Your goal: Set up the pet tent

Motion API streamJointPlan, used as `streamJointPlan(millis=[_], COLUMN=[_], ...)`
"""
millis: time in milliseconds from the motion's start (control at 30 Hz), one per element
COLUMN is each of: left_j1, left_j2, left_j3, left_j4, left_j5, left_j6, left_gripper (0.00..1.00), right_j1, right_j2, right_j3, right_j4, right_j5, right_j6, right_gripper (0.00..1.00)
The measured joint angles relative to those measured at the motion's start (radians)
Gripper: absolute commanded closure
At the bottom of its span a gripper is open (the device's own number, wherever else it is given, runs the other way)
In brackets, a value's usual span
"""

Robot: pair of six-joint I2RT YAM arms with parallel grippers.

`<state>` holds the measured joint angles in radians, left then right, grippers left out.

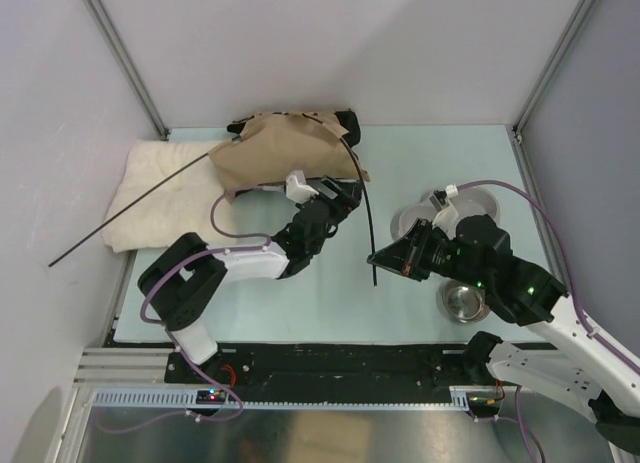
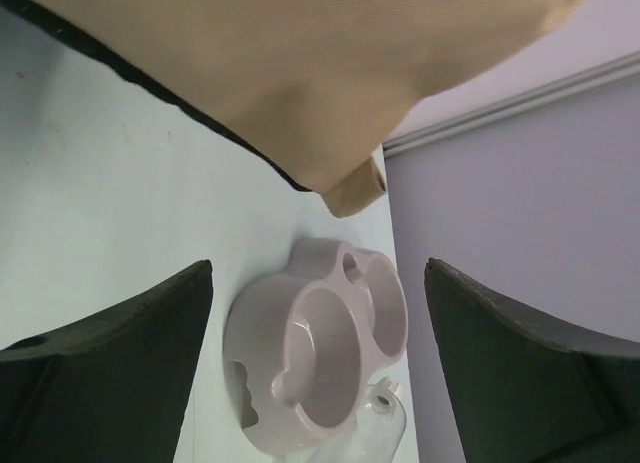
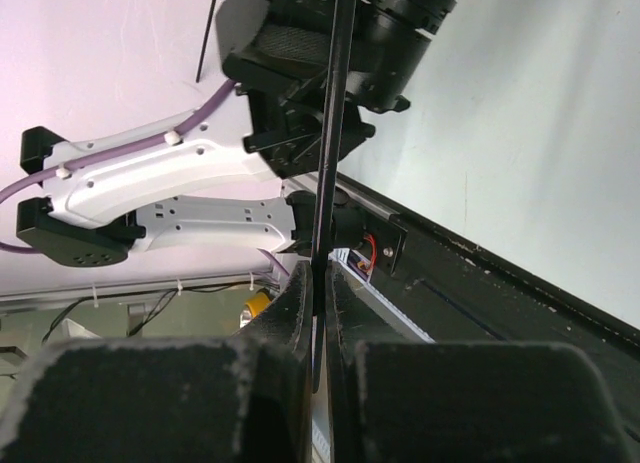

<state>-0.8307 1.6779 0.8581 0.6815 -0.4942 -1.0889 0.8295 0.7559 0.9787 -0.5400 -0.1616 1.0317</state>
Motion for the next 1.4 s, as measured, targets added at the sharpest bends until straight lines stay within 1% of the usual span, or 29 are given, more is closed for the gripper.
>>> streamJointPlan(millis=[200,300,367,433,567,733,833,967,1033,1233,1300,1333,1400], left_j1=[0.007,0.013,0.015,0.015,0.000,-0.033,-0.038,-0.036,-0.034,-0.018,-0.013,-0.010,-0.005], left_j2=[0.080,0.123,0.146,0.160,0.166,0.167,0.185,0.216,0.224,0.245,0.247,0.247,0.247], left_j3=[0.007,0.030,0.053,0.083,0.139,0.151,0.174,0.223,0.239,0.291,0.295,0.295,0.295], left_j4=[0.016,0.027,0.036,0.042,0.064,0.083,0.079,0.063,0.050,0.003,-0.006,-0.012,-0.019], left_j5=[-0.033,-0.038,-0.036,-0.027,-0.005,0.025,0.037,0.021,0.005,-0.028,-0.031,-0.033,-0.034], left_j6=[-0.087,-0.108,-0.107,-0.080,0.053,0.187,0.237,0.262,0.262,0.262,0.262,0.262,0.264], left_gripper=[0.16,0.21,0.21,0.20,0.20,0.21,0.22,0.27,0.30,0.45,0.53,0.59,0.67], right_j1=[0.000,0.000,0.000,0.000,0.000,0.000,0.000,0.000,0.000,0.003,0.003,0.003,0.004], right_j2=[0.000,-0.001,-0.001,-0.001,0.000,0.000,0.000,0.000,0.000,-0.007,-0.011,-0.012,-0.014], right_j3=[0.000,0.000,0.000,0.000,0.001,0.002,0.002,0.002,0.002,0.002,0.002,0.002,0.002], right_j4=[0.018,0.028,0.038,0.047,0.053,0.059,0.073,0.089,0.092,0.090,0.090,0.090,0.090], right_j5=[0.000,0.000,0.000,-0.001,-0.001,-0.001,-0.001,0.000,0.000,0.012,0.019,0.020,0.024], right_j6=[0.020,0.030,0.035,0.042,0.053,0.059,0.068,0.076,0.077,0.079,0.079,0.079,0.079], right_gripper=[1.00,1.00,1.00,1.00,1.00,1.00,1.00,1.00,1.00,1.00,1.00,1.00,1.00])
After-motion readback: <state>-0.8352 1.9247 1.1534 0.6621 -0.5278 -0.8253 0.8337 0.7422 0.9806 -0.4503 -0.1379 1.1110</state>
